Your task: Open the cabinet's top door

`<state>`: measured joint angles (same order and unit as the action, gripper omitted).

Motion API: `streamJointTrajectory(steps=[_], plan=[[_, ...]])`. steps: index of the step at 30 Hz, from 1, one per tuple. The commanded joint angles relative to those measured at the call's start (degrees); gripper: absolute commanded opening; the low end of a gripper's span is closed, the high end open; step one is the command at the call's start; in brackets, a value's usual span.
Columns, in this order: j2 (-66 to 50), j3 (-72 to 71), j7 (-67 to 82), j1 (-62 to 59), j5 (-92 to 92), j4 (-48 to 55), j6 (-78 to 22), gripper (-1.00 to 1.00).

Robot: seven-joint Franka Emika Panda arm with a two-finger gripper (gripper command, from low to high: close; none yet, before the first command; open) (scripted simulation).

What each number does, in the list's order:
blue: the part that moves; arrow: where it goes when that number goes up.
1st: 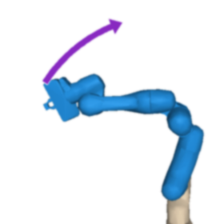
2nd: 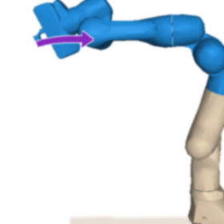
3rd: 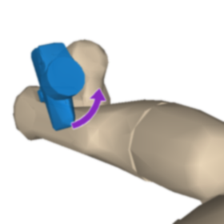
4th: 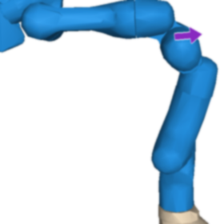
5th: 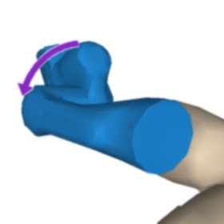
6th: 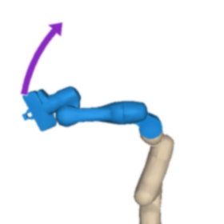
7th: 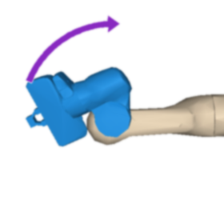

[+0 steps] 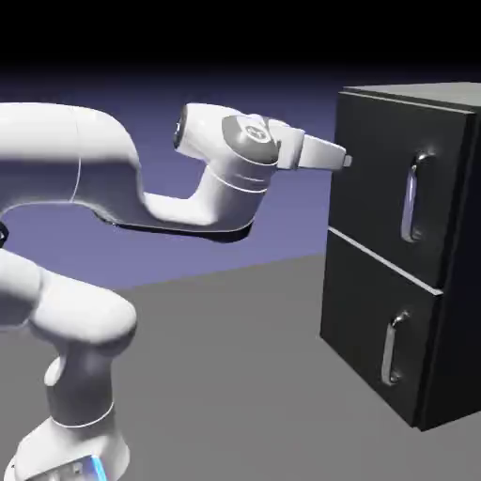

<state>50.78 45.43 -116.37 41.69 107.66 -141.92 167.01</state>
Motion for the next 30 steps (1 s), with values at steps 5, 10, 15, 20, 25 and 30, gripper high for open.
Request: streamJointTrajectory(steps=[5,10,15,20,25,30], plan=[[2.1,5.3,-8.6,4.7,12.5,2.2,-0.8,0.0],[4.2,10.5,-17.1,9.5,24.9,4.4,-1.6,0.0],[6.3,15.8,-25.7,14.2,37.4,6.6,-2.4,0.0],[8.4,21.0,-34.2,19.0,49.8,8.8,-3.2,0.0],[9.7,24.3,-39.6,22.0,57.7,10.2,-3.7,0.0],[7.7,29.7,-39.6,32.0,58.3,18.3,-4.6,0.0]])
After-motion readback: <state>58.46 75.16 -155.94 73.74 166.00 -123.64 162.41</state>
